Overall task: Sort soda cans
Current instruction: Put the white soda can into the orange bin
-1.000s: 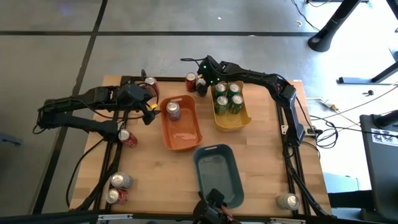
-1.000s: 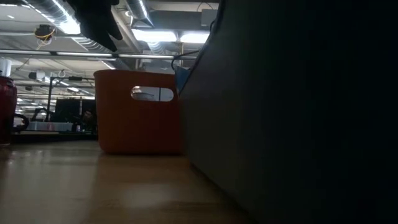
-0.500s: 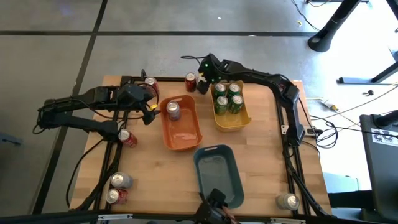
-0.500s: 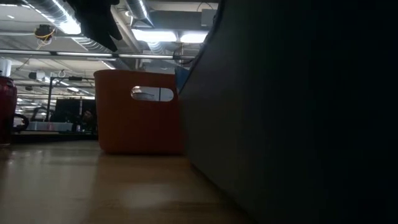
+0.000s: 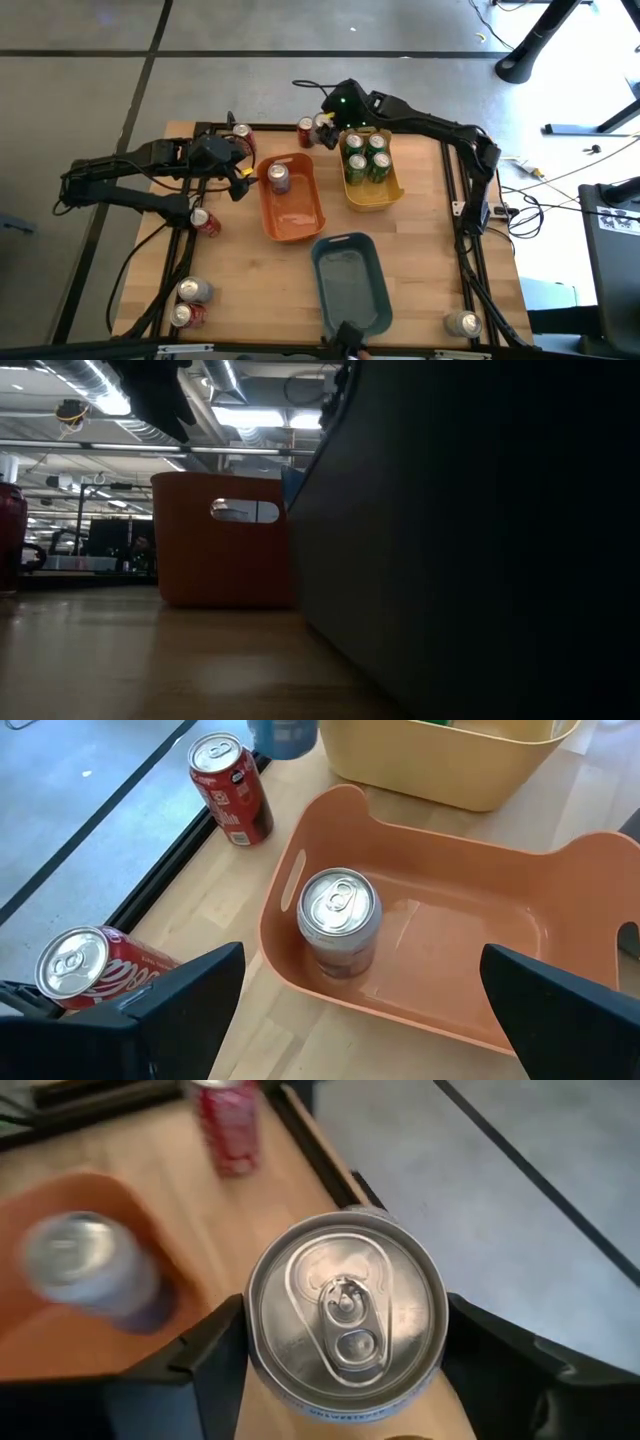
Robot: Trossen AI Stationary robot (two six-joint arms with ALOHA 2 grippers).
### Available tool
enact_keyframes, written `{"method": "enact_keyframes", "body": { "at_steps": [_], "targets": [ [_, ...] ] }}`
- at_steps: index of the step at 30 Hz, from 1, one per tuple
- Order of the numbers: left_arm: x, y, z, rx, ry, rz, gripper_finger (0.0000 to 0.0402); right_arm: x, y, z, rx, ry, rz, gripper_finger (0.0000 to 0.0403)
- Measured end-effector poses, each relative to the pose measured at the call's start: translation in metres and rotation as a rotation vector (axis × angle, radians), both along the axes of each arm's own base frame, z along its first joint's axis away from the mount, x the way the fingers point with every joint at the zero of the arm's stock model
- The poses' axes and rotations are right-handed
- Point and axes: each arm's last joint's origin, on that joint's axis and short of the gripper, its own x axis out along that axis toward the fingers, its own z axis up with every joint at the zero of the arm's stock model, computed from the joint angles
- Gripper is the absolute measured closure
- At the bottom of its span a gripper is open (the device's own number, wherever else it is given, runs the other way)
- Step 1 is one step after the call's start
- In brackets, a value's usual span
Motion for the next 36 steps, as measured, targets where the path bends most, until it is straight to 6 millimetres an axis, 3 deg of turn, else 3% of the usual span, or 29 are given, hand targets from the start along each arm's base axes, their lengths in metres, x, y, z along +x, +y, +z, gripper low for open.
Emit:
{"method": "enact_keyframes", "body": {
  "at_steps": [4,16,22,36],
  "targets": [
    [0.000,0.000,0.000,0.009,0.003,-0.010,0.0011,0.006,0.023,0.009,-0.036,-0.013,0.077,0.0132],
    [0.002,0.000,0.001,0.013,-0.017,-0.010,0.0011,0.026,0.077,0.009,-0.060,-0.010,0.245,0.0132],
    [0.002,0.000,0.001,0.013,-0.017,-0.010,0.0011,0.038,0.084,-0.008,0.004,0.005,0.314,0.0128],
    [0.002,0.000,0.002,0.013,-0.019,-0.009,0.0011,0.065,0.077,-0.059,0.067,0.060,0.302,0.0131]
  ]
}}
